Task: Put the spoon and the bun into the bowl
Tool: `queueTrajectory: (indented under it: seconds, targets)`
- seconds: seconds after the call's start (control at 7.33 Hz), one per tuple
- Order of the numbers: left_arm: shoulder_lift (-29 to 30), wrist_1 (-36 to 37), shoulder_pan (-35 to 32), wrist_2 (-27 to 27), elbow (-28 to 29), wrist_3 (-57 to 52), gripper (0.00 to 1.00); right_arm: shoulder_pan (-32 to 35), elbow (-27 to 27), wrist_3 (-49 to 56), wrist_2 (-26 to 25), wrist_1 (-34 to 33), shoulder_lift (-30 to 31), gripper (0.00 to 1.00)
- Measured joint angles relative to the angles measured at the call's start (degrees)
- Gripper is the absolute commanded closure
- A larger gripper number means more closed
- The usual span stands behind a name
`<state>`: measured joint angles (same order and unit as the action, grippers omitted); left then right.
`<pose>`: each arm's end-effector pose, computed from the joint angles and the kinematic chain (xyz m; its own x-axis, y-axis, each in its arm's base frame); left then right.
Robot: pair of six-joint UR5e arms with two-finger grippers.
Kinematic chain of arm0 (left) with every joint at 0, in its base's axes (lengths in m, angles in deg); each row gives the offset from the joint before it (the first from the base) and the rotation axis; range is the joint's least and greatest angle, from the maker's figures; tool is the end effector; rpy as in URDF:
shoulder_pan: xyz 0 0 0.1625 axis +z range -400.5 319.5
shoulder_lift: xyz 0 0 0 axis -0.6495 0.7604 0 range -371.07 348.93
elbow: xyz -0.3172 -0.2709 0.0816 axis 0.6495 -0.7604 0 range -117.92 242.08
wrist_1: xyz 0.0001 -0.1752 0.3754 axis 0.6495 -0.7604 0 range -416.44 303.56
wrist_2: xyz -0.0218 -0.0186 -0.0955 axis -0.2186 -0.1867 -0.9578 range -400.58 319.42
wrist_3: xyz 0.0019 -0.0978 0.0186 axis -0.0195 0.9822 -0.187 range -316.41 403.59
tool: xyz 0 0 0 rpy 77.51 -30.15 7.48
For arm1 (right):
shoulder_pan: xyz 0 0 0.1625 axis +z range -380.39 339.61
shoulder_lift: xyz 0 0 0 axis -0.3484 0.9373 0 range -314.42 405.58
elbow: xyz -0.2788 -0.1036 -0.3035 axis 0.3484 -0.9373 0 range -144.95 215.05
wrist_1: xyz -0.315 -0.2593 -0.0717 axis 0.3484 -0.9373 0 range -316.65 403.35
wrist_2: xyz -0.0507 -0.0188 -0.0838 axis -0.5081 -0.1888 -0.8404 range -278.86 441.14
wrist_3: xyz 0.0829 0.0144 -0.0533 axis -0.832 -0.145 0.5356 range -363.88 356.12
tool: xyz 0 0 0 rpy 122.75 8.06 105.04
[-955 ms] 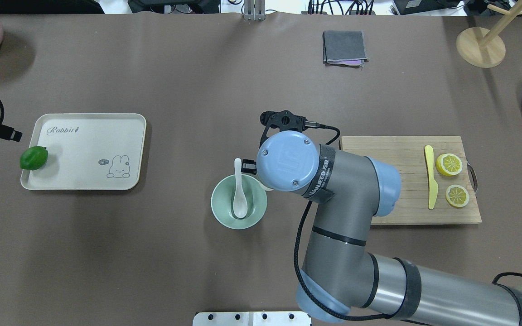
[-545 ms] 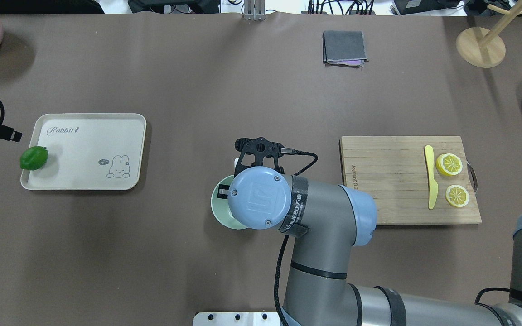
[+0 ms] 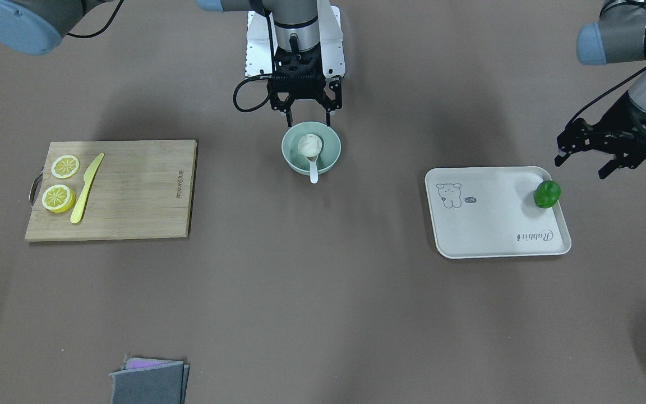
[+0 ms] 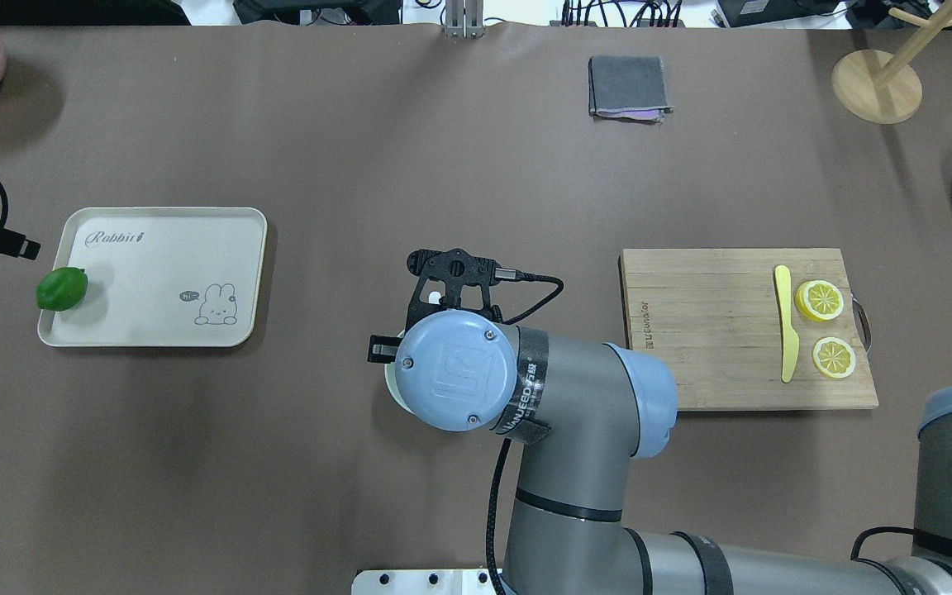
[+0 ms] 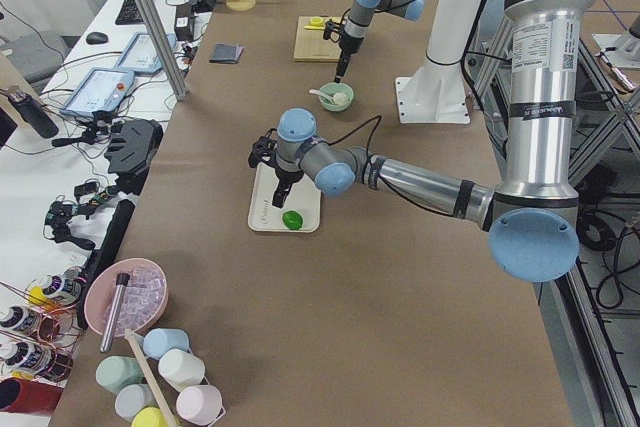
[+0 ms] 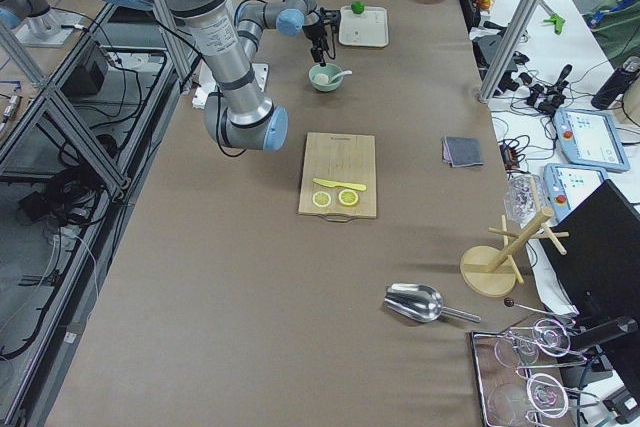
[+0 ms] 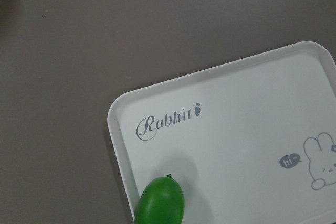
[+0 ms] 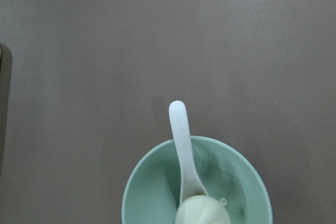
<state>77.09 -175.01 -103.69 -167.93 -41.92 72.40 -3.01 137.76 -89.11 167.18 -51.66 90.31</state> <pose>0.1592 -0.4765 0.4996 0.6300 0.2978 -0.7172 -0.0437 0.9357 0.3501 -0.5777 -0.3276 0.1093 0.6020 0.1013 0.7920 -0.3016 0.9473 0.1081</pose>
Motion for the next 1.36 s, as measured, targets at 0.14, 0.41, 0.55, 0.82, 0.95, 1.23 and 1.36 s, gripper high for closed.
queueTrajectory:
  seconds: [0.14, 0.41, 0.55, 0.82, 0.95, 1.23, 1.36]
  targets:
    - [-0.3, 0.0, -0.1, 0.3, 0.4, -0.3, 0.01, 1.8, 0.0, 1.0, 1.7, -0.1, -0.3, 0.00]
    - [-3.3, -1.5, -0.1, 5.1, 2.4, -0.9, 0.01, 8.4, 0.0, 6.2, 8.8, -0.3, 0.4, 0.00]
    - [-5.2, -1.6, -0.2, 8.9, 3.9, -1.0, 0.01, 11.9, 0.1, 9.4, 12.2, -0.3, 1.6, 0.00]
    - [-5.8, 9.0, -3.1, 12.4, 3.2, -5.6, 0.01, 17.9, 1.1, 16.1, 16.6, -0.3, 5.4, 0.00]
    - [-5.4, 17.2, -6.9, 12.2, 1.7, -13.7, 0.01, 21.1, 2.6, 20.8, 19.2, -0.4, 8.3, 0.00]
    - [-5.8, 25.8, -17.4, 5.4, 1.3, -29.9, 0.01, 29.6, 6.2, 34.1, 27.1, -0.2, 16.3, 0.00]
    - [-6.0, 27.0, -21.5, 1.4, 2.3, -35.0, 0.01, 35.2, 7.9, 43.1, 31.3, 0.0, 21.6, 0.00]
